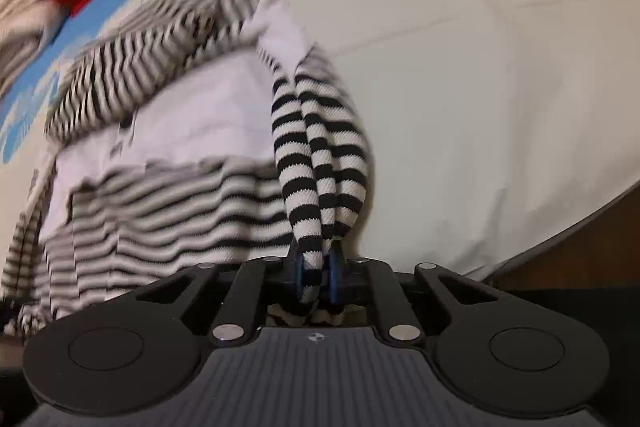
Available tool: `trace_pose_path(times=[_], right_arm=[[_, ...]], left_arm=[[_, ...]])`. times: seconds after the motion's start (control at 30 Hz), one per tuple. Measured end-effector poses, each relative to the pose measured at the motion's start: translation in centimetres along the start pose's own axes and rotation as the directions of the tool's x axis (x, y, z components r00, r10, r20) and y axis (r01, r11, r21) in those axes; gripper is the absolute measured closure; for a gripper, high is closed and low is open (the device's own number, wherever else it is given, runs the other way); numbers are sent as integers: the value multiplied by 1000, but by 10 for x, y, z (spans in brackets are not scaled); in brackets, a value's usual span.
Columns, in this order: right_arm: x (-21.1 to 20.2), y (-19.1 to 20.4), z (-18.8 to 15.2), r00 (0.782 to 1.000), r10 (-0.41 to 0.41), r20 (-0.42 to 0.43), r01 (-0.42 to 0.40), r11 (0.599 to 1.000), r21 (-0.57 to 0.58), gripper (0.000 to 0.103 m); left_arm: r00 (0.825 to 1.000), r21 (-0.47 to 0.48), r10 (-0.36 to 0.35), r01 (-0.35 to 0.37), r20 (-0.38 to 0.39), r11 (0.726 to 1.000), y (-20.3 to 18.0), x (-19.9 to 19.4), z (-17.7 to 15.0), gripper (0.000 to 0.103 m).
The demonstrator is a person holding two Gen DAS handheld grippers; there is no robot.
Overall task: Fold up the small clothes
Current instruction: 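Grasp the striped sleeve cuff with both tools together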
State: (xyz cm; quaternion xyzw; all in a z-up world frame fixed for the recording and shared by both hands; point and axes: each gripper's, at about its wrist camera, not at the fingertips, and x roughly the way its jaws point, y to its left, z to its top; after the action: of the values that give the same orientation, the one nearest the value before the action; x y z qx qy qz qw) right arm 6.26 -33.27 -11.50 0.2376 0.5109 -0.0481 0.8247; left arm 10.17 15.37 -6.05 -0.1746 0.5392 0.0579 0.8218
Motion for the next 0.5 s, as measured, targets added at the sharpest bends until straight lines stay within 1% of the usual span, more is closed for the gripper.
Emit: trace_pose_path(times=[0.07, 0.1, 0.13, 0.17, 0.2, 0.27, 0.3, 0.33, 0.37, 0.4, 0.43, 0.47, 0.5], right_arm=[[-18, -11, 7, 997, 16, 76, -20, 998, 59, 92], [-26, -17, 10, 995, 13, 103, -22, 996, 87, 92], [-28, -22, 11, 994, 7, 111, -20, 994, 110, 92], [-27, -26, 11, 995, 4, 100, -17, 992, 126, 92], [-22, -27, 10, 997, -3, 71, -6, 993, 120, 92], [-6, -23, 4, 1000, -11, -6, 12, 996, 85, 91], [0, -21, 1, 999, -8, -42, 11, 997, 75, 88], [5, -18, -1, 998, -7, -70, 12, 998, 68, 85], [8, -15, -3, 996, -16, -85, 22, 998, 61, 81], [10, -13, -5, 995, -33, -90, 37, 998, 48, 72], [10, -11, -7, 995, -49, -92, 53, 998, 40, 66], [10, -10, -8, 994, -59, -95, 63, 997, 37, 58], [12, -10, -8, 993, -62, -104, 66, 997, 37, 57]], left_arm=[[996, -11, -72, 72, 44, 997, 0, -13, -1, 94], [993, -8, -96, 96, 63, 995, 0, -19, -1, 94], [992, -2, -104, 105, 68, 994, -1, -23, -3, 94], [994, 1, -97, 97, 57, 995, 1, -22, -3, 94], [996, -1, -78, 78, 33, 997, 2, -17, -4, 94], [999, -28, -30, 29, -35, 999, 7, -4, -4, 92], [998, -49, -21, 18, -57, 999, 11, 1, -3, 90], [997, -70, -13, 8, -71, 998, 13, 5, -3, 80], [997, -77, -4, -3, -78, 997, 13, 6, -3, 66], [997, -70, 6, -12, -81, 997, 12, 7, -2, 61], [997, -57, 12, -17, -82, 998, 9, 8, 0, 55], [996, -38, 23, -26, -87, 999, 6, 9, -1, 54], [995, -21, 36, -38, -95, 999, 5, 10, -2, 54]])
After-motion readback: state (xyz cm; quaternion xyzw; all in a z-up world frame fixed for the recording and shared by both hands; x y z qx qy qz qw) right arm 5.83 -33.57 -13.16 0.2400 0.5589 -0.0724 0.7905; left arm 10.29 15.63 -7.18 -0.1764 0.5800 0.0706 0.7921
